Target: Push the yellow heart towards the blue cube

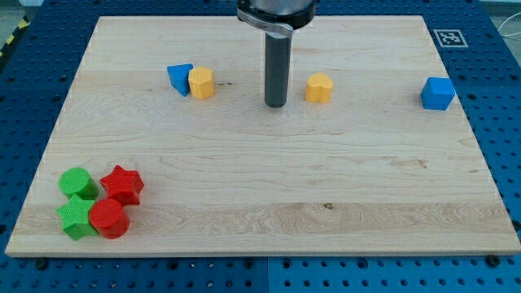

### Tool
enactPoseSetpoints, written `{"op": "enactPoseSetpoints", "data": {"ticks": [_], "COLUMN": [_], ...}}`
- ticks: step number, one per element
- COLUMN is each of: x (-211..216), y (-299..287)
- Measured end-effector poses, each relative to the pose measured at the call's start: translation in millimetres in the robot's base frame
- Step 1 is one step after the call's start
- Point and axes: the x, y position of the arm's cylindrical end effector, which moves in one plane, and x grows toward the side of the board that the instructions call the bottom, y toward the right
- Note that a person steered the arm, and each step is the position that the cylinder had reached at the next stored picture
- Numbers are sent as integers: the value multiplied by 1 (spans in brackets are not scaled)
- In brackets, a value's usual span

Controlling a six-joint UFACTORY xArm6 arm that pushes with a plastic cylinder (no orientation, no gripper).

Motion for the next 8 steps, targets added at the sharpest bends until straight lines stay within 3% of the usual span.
{"op": "enactPoseSetpoints", "data": {"ticks": [5, 6, 8], "x": [-7, -10, -59], "y": [101, 85, 75]}}
